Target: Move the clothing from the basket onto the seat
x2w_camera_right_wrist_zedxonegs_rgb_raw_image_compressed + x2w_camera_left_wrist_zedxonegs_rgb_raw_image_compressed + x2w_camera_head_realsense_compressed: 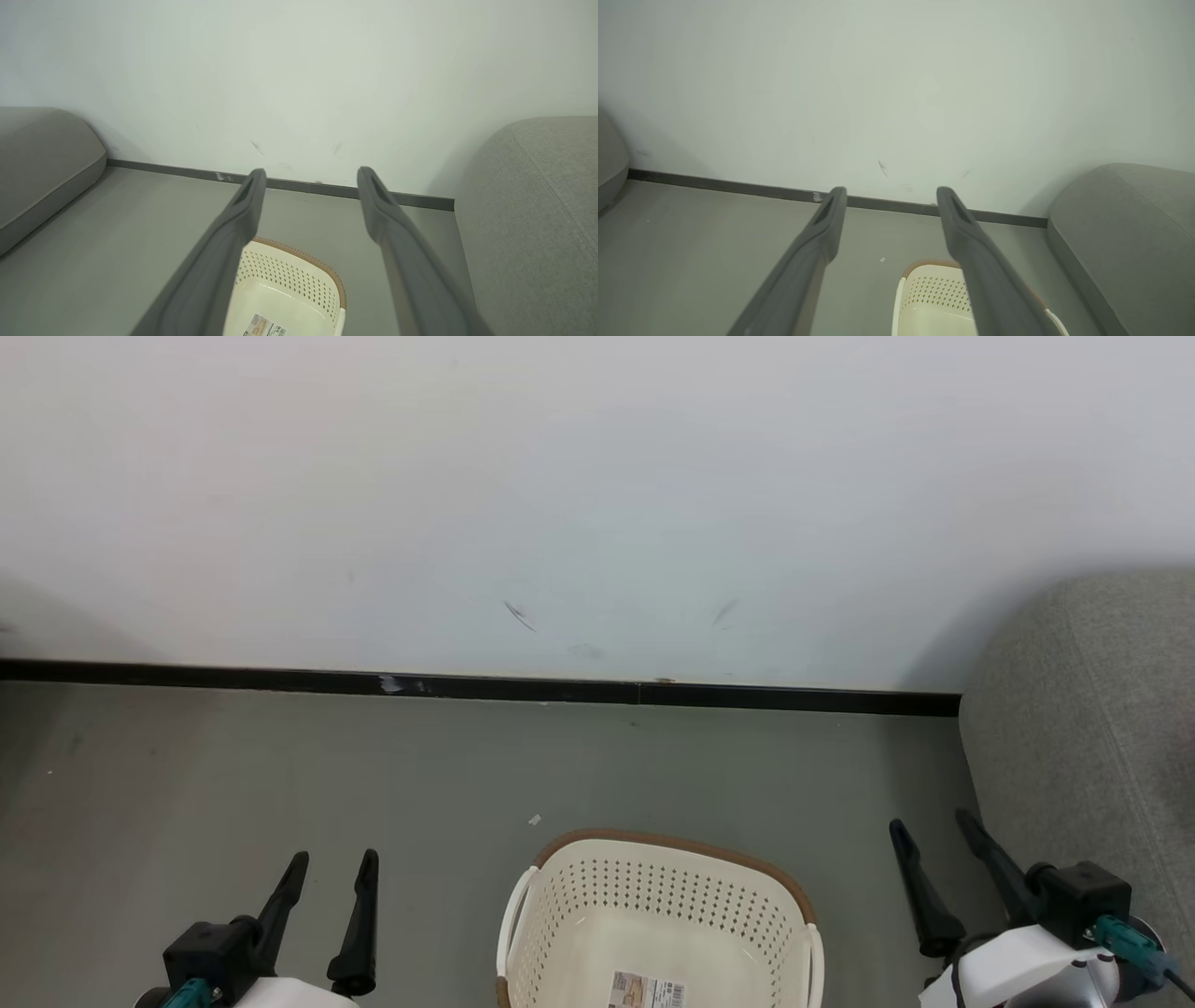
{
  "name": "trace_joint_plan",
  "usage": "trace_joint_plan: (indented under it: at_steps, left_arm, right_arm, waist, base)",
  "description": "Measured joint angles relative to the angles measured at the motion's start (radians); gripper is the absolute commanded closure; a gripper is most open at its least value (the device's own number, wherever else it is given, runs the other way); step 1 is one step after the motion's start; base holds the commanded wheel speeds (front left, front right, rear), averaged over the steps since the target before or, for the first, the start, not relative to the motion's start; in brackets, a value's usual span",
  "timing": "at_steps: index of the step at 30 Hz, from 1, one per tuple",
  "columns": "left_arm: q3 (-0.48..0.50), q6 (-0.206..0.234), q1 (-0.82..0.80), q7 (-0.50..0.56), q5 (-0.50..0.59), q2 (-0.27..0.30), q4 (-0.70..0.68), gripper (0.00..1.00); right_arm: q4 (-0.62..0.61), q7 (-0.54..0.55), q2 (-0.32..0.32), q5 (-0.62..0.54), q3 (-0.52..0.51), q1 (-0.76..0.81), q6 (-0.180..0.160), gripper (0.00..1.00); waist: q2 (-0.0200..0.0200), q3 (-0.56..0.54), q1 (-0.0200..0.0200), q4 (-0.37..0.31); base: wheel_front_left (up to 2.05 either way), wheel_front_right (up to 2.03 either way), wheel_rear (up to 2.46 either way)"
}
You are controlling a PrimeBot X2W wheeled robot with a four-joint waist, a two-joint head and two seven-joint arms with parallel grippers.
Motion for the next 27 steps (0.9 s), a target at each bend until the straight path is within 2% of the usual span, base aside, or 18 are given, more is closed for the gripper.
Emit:
trace_joint_plan:
  at_steps: [14,15,22,27]
  left_arm:
    - [0.003,-0.024,0.000,-0.008,0.007,-0.005,0.047,0.00]
    - [0.003,-0.030,0.000,-0.009,0.007,-0.006,0.049,1.00]
    - [-0.022,-0.032,0.029,-0.006,0.003,-0.048,0.106,1.00]
    - [-0.012,-0.038,0.035,0.009,-0.035,-0.051,0.107,1.00]
  right_arm:
    - [-0.024,0.000,0.011,-0.009,-0.003,0.022,0.000,0.00]
    - [-0.024,0.000,0.011,-0.009,-0.005,0.022,0.000,1.00]
    - [0.039,0.004,0.031,-0.008,-0.002,0.061,0.000,1.00]
    - [0.044,0.004,0.032,0.031,-0.007,0.063,0.000,1.00]
  waist:
    - [0.0000,-0.012,0.0000,-0.024]
    - [0.0000,-0.013,0.0000,-0.025]
    - [0.0000,-0.014,0.0001,-0.026]
    - [0.0000,-0.014,0.0000,-0.027]
  base:
    - [0.00,0.00,0.00]
    - [0.00,0.00,0.00]
    - [0.00,0.00,0.00]
    - [0.00,0.00,0.00]
